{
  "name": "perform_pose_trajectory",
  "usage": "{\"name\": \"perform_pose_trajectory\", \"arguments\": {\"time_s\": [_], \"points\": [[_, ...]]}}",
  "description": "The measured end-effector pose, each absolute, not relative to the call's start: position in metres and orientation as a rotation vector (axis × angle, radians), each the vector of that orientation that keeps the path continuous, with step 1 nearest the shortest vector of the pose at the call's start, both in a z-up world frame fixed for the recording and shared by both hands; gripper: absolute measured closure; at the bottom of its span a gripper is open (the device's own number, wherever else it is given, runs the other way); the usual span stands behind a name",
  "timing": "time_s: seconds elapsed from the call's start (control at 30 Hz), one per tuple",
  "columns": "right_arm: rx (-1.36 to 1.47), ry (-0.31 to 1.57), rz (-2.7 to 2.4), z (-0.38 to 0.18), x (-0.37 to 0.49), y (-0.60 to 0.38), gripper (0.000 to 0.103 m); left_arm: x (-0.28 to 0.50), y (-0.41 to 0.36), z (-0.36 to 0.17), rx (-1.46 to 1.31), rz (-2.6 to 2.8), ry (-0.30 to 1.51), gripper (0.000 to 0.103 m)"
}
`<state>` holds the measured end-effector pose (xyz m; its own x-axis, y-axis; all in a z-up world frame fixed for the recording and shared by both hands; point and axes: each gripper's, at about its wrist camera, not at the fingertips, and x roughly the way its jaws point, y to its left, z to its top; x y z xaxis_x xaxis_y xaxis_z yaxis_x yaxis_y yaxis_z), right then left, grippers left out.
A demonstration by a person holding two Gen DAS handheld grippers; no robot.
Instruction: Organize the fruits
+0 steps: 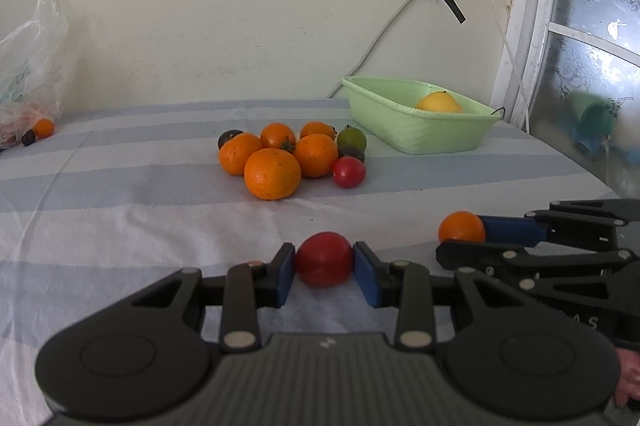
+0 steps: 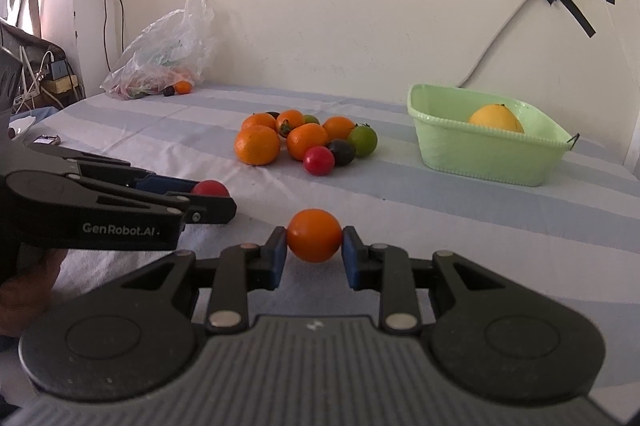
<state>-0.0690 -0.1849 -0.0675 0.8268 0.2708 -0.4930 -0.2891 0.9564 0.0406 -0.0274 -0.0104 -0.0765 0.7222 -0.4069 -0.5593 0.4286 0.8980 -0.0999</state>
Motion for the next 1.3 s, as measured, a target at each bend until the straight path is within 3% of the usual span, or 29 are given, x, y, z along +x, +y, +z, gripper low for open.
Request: {"name": "perform_pose_trajectory", "arguments": {"time_s": [0.8, 1.3], "points": [[0.021, 0.578, 0.270, -0.070, -0.061, -0.191, 0.070, -0.026, -0.004, -0.077, -0.007, -0.452, 0.613, 0.069], [-0.135, 0.573, 0.142, -0.067, -0.067, -0.162, 0.070, -0.022, 0.004, -0.077, -0.057, -0.472, 0.620, 0.067]]}}
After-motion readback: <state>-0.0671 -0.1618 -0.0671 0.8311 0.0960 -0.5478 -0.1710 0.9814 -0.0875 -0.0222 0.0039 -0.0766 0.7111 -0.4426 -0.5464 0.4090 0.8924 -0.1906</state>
